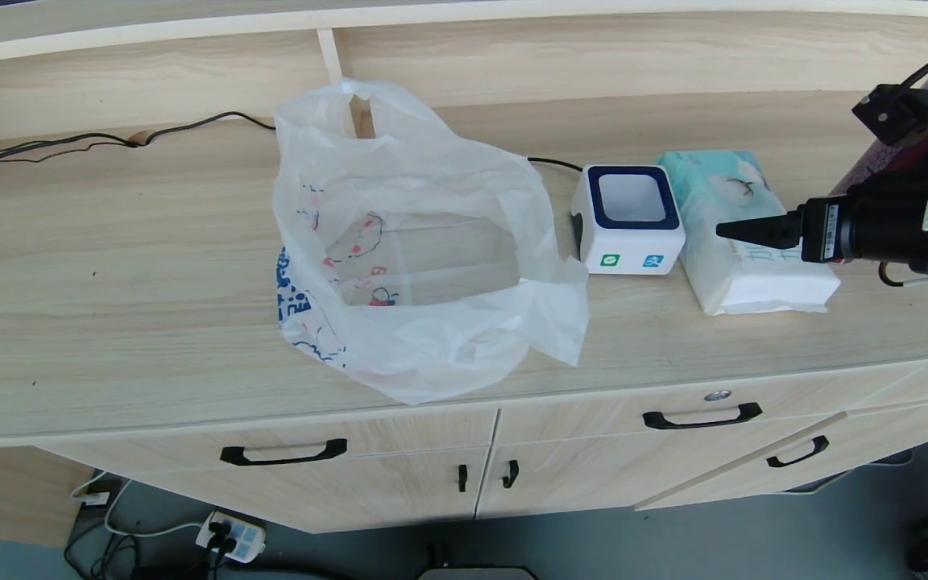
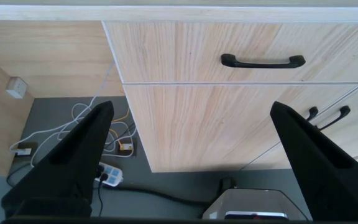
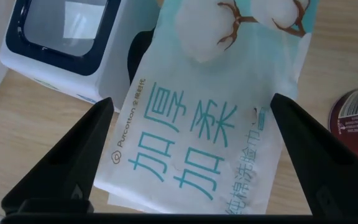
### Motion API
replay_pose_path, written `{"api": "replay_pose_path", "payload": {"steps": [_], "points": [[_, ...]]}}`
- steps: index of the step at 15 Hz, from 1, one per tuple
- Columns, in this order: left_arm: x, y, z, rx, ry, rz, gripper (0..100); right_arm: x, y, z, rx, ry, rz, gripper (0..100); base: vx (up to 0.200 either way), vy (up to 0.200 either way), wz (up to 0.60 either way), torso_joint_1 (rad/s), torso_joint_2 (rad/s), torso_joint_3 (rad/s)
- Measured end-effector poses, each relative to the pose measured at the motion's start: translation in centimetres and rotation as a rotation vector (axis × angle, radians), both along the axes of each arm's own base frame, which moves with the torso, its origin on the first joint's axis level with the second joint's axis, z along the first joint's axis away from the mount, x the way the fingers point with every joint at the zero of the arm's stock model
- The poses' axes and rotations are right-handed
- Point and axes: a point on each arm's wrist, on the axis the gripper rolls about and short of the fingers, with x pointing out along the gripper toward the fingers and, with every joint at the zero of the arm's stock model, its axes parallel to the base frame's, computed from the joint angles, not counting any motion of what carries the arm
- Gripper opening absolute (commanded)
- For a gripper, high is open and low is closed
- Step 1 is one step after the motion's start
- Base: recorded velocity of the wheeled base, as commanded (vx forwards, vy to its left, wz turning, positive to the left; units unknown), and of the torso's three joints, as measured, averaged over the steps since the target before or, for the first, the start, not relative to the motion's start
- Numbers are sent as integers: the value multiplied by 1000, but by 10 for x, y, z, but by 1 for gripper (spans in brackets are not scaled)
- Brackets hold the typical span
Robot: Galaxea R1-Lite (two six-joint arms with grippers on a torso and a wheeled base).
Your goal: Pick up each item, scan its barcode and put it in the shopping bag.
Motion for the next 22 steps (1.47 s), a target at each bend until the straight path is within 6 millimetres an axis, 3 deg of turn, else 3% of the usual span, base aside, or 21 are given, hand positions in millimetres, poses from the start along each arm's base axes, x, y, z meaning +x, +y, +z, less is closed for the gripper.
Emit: {"api": "replay_pose_path", "payload": {"steps": [9,15,16,22], "points": [[0,0,0,0,0,-1,100,13,10,-14,-16,42,5,100,0,0,0,0,0,0],[0,0,0,0,0,-1,100,40,13,-16,-29,34,-54,100,0,0,0,0,0,0],[0,0,0,0,0,-1,100,45,14,-16,-29,32,-55,0,0,0,0,0,0,0],[0,0,0,0,0,0,100,50,14,-19,-27,37,-54,0,0,0,0,0,0,0]]}}
